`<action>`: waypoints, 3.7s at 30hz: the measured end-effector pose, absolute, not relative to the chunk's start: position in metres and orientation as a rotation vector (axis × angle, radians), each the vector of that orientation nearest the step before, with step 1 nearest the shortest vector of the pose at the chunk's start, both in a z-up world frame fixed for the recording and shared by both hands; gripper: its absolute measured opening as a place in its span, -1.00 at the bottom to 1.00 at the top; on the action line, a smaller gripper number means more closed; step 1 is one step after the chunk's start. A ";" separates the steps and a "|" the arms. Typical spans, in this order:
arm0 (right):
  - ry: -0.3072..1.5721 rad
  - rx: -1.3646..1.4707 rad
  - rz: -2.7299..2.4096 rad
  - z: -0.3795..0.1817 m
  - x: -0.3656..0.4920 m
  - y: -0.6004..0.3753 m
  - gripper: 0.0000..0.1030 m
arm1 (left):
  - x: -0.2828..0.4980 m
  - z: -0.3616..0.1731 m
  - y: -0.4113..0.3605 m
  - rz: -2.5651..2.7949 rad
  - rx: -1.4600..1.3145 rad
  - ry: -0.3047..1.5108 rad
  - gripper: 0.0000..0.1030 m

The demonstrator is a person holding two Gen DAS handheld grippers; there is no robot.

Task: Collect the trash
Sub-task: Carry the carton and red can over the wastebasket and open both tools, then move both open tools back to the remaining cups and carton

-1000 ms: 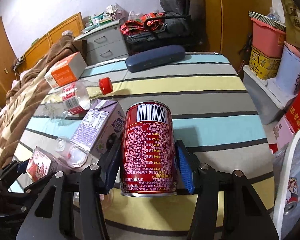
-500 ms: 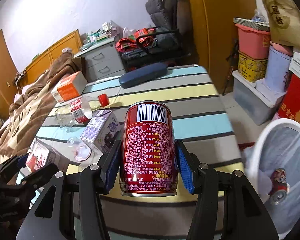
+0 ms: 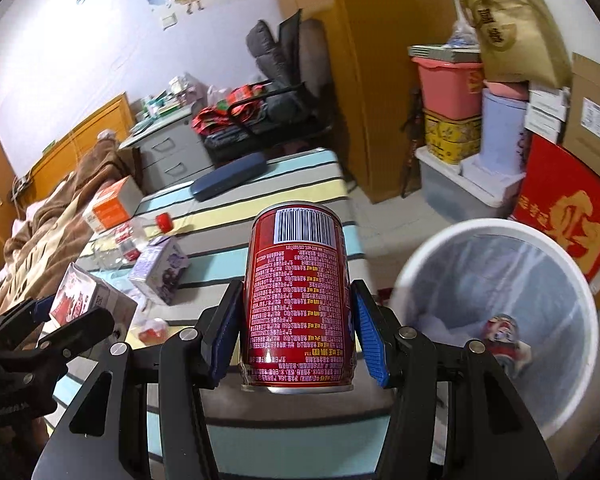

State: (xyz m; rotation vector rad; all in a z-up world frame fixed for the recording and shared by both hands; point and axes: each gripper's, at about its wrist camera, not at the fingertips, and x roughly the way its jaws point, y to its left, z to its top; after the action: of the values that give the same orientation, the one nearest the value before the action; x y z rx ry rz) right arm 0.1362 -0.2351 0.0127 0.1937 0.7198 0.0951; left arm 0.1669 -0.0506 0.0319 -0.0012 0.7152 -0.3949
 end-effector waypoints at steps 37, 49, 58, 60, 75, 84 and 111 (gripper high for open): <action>0.807 0.275 -0.219 -0.023 0.098 -0.374 0.06 | 0.168 0.010 -0.245 -0.698 0.183 0.779 0.53; 0.839 0.276 -0.244 -0.031 0.103 -0.385 0.10 | 0.173 0.001 -0.258 -0.715 0.194 0.805 0.54; 0.816 0.266 -0.263 -0.027 0.102 -0.384 0.26 | 0.174 0.002 -0.251 -0.714 0.174 0.802 0.56; 0.805 0.273 -0.263 -0.024 0.100 -0.384 0.26 | 0.173 0.003 -0.249 -0.704 0.170 0.804 0.56; 0.742 0.277 -0.247 -0.007 0.092 -0.364 0.26 | 0.161 0.021 -0.218 -0.673 0.137 0.758 0.56; 0.713 0.258 -0.202 0.002 0.088 -0.341 0.26 | 0.152 0.032 -0.184 -0.624 0.106 0.722 0.56; 0.693 0.200 0.042 -0.001 0.099 -0.242 0.26 | 0.150 0.031 -0.031 -0.364 -0.028 0.676 0.56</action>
State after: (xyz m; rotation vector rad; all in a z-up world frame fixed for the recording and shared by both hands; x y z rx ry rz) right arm 0.0989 -0.2423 -0.0012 0.2004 0.6935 0.0416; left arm 0.1500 -0.0306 0.0309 -0.0278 0.6761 -0.3635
